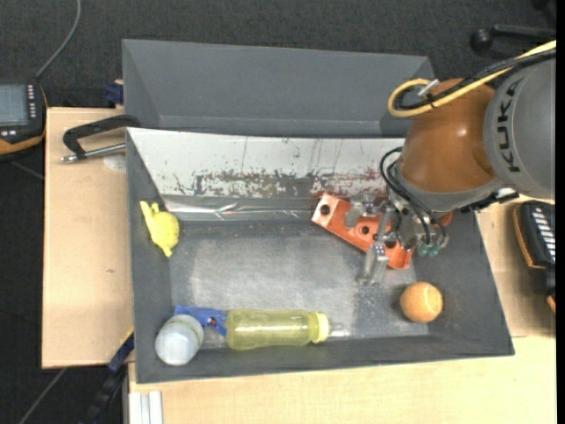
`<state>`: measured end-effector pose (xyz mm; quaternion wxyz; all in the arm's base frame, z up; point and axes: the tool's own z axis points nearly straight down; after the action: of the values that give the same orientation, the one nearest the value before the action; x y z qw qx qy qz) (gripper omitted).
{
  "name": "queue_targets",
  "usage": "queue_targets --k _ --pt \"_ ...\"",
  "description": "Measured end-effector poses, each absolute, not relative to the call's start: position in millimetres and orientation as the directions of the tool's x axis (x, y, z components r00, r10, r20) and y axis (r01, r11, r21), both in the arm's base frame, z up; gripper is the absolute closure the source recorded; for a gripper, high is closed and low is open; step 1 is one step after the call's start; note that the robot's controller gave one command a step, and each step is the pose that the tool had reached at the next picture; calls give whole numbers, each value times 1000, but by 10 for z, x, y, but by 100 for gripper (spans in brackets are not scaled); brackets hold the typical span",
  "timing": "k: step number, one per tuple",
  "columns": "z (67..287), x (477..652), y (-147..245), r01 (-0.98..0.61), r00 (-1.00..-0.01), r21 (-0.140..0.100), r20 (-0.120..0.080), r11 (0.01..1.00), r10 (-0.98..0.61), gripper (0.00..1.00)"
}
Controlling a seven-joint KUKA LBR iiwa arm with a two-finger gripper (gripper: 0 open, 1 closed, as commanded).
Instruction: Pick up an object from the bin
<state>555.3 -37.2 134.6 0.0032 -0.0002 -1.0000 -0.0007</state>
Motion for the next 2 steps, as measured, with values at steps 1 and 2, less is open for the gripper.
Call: queue_targets --k 1,2 --pt "1370 5553 -371 0 -1000 1 4 1000 0 0" --pt "1473 5622 -403 -60 -998 2 -1 998 -60 0"
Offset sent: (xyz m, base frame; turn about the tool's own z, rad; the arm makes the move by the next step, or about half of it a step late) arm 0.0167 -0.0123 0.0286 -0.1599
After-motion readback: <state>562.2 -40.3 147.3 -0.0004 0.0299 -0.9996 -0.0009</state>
